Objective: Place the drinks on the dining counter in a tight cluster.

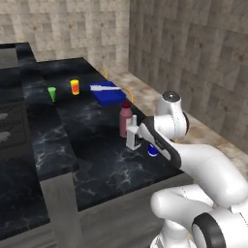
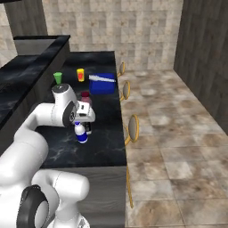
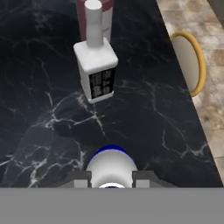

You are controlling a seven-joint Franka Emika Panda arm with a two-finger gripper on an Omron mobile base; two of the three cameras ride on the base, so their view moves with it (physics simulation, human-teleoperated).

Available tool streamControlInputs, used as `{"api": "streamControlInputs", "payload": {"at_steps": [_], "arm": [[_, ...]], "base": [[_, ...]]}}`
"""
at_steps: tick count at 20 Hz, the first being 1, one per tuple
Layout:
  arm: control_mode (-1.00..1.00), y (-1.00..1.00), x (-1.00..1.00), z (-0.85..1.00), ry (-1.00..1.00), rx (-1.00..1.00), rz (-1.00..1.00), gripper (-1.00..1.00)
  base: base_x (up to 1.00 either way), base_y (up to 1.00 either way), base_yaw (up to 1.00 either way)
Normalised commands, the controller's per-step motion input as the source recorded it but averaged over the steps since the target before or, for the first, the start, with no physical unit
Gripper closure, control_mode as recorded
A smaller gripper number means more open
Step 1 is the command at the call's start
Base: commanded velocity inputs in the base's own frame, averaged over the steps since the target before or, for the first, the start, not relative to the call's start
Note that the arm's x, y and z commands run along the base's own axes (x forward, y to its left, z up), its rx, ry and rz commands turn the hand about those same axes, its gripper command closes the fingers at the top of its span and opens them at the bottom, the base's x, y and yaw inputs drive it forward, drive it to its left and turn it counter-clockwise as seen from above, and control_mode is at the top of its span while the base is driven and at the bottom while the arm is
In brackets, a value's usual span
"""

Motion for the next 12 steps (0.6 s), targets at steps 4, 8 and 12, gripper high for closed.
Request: {"api": "streamControlInputs", "payload": {"at_steps": [4, 8, 12], "arm": [[-1.00, 0.07, 0.00, -0.17, -0.01, 0.00, 0.00, 1.00], [-1.00, 0.07, 0.10, -0.32, -0.09, 0.00, 0.00, 1.00], [-1.00, 0.00, 0.21, -0.21, -0.04, 0.02, 0.02, 1.00]], "base": [[0.00, 0.00, 0.00], [0.00, 0.00, 0.00], [0.00, 0.00, 0.00]]}}
